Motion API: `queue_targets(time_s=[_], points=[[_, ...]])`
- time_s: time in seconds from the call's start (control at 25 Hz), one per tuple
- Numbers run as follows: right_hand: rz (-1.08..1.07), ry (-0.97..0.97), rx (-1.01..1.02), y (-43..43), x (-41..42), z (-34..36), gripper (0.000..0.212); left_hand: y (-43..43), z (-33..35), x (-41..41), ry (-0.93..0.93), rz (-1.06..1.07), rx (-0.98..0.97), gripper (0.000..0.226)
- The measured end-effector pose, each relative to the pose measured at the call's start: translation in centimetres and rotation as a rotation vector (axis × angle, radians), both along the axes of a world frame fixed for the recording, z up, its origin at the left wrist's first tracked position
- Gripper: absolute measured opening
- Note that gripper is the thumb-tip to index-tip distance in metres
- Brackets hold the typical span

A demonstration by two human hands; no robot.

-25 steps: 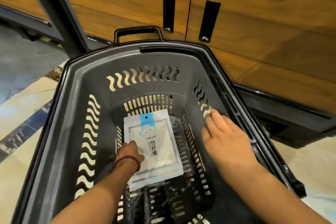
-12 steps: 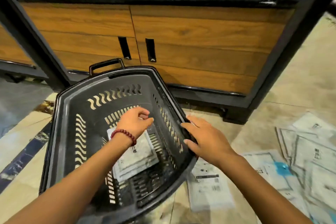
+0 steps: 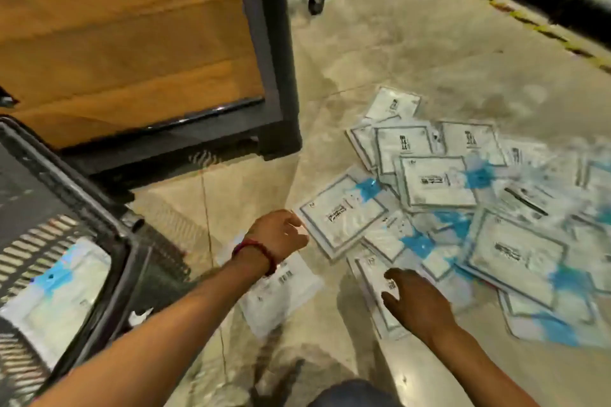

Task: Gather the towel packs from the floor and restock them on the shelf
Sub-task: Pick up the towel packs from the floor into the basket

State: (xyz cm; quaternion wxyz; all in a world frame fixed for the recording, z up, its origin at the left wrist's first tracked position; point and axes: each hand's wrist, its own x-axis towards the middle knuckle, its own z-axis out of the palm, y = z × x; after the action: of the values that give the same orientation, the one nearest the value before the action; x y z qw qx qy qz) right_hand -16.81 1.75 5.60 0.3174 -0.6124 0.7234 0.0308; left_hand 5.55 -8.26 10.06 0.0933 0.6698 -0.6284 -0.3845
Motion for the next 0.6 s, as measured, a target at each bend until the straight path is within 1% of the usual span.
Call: queue_targets(time_s=[0.08,0.16,0.24,0.28,0.36,0.4,0.44,0.52,0.56,0.6], points=[[-0.109,0.011,0.067,0.7,-1.5,-4.6,0.047,0.4,-6.7,-1.8,-0.066,-0.078,0.104,0.031],[-0.228,0.006,0.137,1.0,-2.5,-8.4,0.046,1.3,-12.0,-2.8,-0.095,-0.115,0.159,0.033],[-0.450,-0.003,0.183,1.4,-3.9,-12.2,0.047,1.8,-16.7,-4.4,-0.077,-0.127,0.199,0.032],[-0.611,-0.047,0.187,1.5,-4.6,-13.6,0.054,1.8,-18.5,-5.1,-0.070,-0.129,0.204,0.031],[-0.949,-0.122,0.150,1.4,-5.7,-15.8,0.064,1.6,-21.0,-6.3,-0.100,-0.181,0.189,0.029],[-1.068,-0.119,0.131,1.1,-6.1,-16.7,0.067,1.5,-21.8,-6.9,-0.136,-0.231,0.173,0.029],[-1.159,-0.101,0.120,0.7,-6.2,-17.3,0.071,1.3,-22.3,-7.5,-0.169,-0.281,0.152,0.027],[-1.267,-0.068,0.113,-0.3,-5.8,-17.4,0.080,0.9,-22.4,-8.1,-0.221,-0.349,0.119,0.016],[-1.310,-0.064,0.098,-0.7,-5.6,-17.8,0.080,0.7,-22.3,-8.3,-0.236,-0.358,0.115,0.012],[-1.345,-0.070,0.080,-1.0,-5.4,-18.0,0.074,0.6,-22.2,-8.4,-0.231,-0.339,0.123,0.010]])
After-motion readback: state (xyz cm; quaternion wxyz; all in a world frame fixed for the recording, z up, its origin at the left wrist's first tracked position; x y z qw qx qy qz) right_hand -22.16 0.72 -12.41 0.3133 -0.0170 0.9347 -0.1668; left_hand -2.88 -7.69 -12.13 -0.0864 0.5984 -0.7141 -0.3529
